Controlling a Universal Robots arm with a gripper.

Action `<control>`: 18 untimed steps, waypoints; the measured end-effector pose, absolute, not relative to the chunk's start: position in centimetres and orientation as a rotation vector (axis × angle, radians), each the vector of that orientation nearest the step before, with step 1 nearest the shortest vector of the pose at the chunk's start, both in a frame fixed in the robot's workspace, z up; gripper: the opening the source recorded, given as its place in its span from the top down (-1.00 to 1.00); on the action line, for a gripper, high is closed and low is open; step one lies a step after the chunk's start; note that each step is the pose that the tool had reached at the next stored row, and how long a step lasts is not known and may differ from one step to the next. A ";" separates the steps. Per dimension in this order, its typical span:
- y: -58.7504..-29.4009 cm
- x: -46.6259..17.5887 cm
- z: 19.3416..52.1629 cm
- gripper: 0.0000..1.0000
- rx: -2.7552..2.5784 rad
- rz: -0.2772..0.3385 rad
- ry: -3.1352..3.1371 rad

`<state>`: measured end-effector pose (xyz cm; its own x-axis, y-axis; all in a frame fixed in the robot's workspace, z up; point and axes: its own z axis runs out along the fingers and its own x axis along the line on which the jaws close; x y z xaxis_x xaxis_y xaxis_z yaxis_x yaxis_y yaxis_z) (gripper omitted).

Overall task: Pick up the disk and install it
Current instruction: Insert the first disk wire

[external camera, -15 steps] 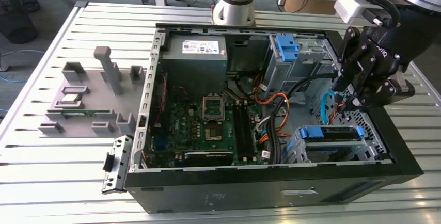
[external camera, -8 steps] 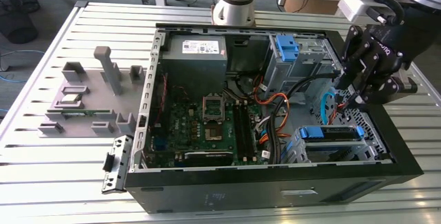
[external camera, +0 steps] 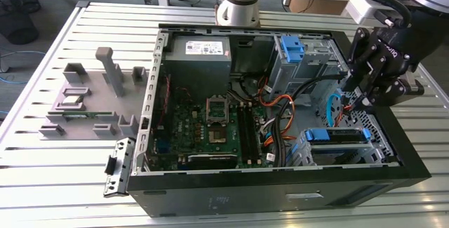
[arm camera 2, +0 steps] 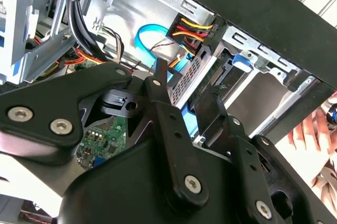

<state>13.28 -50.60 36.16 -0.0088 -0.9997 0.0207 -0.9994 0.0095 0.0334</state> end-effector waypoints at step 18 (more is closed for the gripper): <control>-50.3 13.5 35.5 0.04 2.167 -0.009 -2.187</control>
